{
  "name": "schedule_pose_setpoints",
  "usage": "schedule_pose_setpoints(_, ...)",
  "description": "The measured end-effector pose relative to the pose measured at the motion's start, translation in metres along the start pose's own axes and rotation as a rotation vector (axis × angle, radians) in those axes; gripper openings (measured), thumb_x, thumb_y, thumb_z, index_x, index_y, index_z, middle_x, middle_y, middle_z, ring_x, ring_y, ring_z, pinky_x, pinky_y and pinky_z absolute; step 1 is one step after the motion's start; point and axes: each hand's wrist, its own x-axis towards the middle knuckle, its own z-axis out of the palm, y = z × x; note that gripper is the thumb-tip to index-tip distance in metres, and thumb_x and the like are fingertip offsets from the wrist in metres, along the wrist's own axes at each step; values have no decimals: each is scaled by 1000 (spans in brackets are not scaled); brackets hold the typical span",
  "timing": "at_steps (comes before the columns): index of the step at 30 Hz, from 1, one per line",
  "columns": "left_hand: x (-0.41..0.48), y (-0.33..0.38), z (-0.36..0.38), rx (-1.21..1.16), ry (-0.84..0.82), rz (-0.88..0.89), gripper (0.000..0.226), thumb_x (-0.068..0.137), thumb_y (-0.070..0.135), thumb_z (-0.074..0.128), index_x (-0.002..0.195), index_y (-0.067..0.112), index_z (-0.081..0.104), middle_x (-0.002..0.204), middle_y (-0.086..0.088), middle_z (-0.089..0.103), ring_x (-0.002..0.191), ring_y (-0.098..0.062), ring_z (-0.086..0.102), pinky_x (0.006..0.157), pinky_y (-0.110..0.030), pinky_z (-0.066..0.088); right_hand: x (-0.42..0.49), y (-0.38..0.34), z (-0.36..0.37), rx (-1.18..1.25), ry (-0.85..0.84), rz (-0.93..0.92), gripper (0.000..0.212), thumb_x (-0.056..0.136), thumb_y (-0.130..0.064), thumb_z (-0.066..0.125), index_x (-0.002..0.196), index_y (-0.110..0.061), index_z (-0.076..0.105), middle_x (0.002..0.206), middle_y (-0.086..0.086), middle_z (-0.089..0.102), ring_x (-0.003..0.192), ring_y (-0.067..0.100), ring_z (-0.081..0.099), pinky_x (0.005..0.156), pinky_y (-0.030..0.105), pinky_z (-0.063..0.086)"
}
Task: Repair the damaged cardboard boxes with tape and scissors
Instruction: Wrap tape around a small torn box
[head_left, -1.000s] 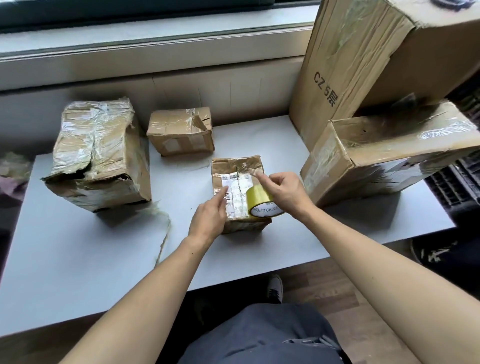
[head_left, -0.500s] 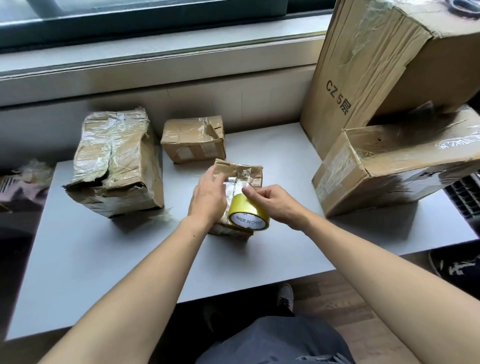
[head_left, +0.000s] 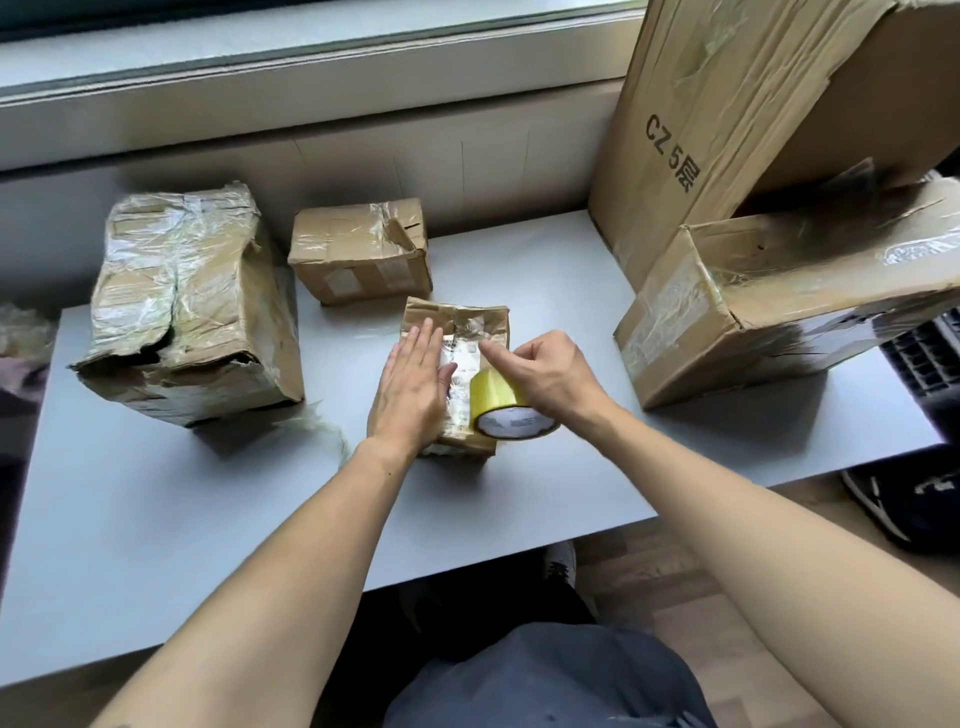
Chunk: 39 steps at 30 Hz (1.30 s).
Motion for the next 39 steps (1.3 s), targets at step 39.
schedule_pose_setpoints(39,9,99,2,708,-290,-54,37,102,26,35,123,4,55,115,-12,65,107,-29,65,77,-33,52,-14,89,5,-64,-149,132,46,104,-38,41,63,-19,30,64,-2,36,61,18,34,54,32,26)
